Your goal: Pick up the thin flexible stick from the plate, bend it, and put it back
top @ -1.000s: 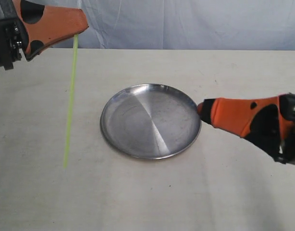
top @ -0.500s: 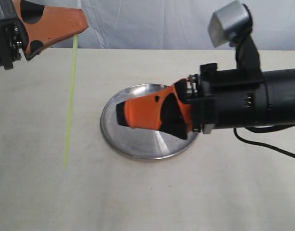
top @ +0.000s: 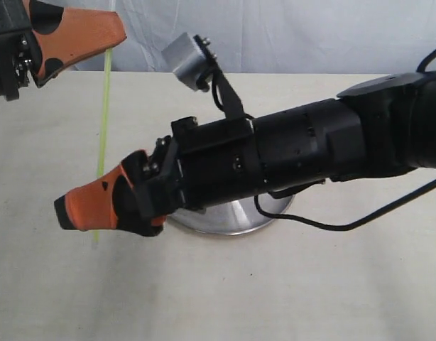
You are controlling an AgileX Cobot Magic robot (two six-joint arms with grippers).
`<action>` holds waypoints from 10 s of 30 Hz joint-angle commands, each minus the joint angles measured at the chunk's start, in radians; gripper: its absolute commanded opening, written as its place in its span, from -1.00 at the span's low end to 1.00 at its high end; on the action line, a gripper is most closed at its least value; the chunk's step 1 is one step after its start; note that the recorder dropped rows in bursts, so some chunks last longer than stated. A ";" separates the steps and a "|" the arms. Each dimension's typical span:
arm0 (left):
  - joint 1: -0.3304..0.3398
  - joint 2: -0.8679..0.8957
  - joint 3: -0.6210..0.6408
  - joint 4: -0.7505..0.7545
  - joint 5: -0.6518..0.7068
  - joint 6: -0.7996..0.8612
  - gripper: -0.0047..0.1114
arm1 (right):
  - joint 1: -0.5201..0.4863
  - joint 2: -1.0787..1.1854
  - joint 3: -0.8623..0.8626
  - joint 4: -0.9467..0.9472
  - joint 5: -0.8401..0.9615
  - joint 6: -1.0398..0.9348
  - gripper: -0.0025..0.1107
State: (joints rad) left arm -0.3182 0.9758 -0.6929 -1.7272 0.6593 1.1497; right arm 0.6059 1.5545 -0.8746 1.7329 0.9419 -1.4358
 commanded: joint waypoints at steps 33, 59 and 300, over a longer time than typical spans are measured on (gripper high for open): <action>-0.005 0.172 -0.128 -0.017 0.028 0.020 -0.92 | 0.035 -0.040 -0.039 -0.027 -0.108 0.013 -0.97; -0.133 0.318 -0.231 -0.017 -0.005 0.063 -0.92 | 0.035 -0.185 -0.039 -0.249 -0.213 0.158 -0.97; -0.476 0.502 -0.191 0.328 -0.361 0.227 -0.92 | 0.035 -0.271 0.259 0.011 -1.243 1.140 -0.97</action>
State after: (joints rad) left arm -0.7732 1.4970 -0.8891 -1.4356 0.2940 1.3625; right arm 0.6564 1.2751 -0.6454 1.7453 -0.1980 -0.3187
